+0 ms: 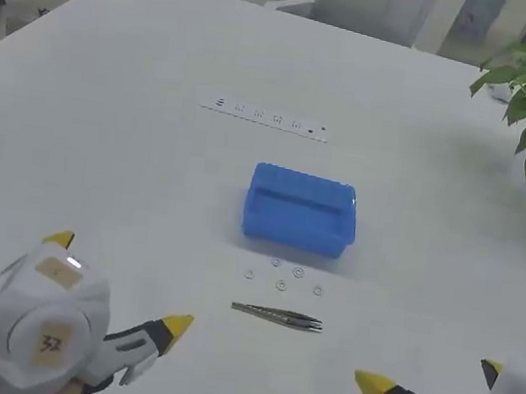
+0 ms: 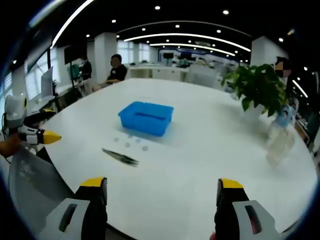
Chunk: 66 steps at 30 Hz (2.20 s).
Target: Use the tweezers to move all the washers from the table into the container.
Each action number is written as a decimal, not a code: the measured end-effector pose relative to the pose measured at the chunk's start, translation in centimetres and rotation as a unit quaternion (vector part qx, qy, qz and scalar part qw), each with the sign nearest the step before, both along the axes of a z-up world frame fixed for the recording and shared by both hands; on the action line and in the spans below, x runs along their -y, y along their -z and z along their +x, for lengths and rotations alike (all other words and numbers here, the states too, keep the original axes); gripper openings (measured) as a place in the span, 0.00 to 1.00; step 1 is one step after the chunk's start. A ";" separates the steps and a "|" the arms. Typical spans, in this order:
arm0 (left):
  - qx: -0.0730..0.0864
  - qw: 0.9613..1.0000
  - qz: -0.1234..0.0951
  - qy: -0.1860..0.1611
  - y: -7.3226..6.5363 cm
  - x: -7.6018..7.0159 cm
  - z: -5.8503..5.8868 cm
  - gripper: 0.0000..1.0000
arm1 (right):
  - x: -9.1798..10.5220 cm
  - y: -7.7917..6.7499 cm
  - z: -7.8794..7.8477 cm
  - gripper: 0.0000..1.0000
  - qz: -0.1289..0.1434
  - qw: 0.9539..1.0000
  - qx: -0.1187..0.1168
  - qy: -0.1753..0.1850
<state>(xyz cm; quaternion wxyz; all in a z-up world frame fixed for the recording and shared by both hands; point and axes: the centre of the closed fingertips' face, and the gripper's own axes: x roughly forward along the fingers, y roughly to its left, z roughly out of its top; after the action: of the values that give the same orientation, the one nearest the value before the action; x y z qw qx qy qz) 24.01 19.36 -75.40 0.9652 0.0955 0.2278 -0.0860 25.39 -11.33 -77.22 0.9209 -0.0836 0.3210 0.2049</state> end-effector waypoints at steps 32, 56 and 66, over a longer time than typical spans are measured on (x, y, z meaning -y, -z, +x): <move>-0.005 1.000 0.004 0.002 0.1 0.0 0.0 0.95 | 0.3 -0.1 0.2 0.89 0.000 1.000 0.005 0.006; -0.019 1.000 0.005 0.016 0.3 0.6 -0.1 0.94 | -0.2 -0.5 0.0 0.89 0.019 1.000 -0.001 0.002; -0.053 0.994 -0.009 0.092 -0.2 3.0 0.2 0.75 | -1.1 -0.5 0.6 0.84 0.014 1.000 -0.012 -0.023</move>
<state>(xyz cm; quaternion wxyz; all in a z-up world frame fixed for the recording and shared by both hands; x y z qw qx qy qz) 24.22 16.36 -75.22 0.9406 0.1029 0.2678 -0.1815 25.95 -10.28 -76.71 0.9129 -0.0759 0.3275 0.2313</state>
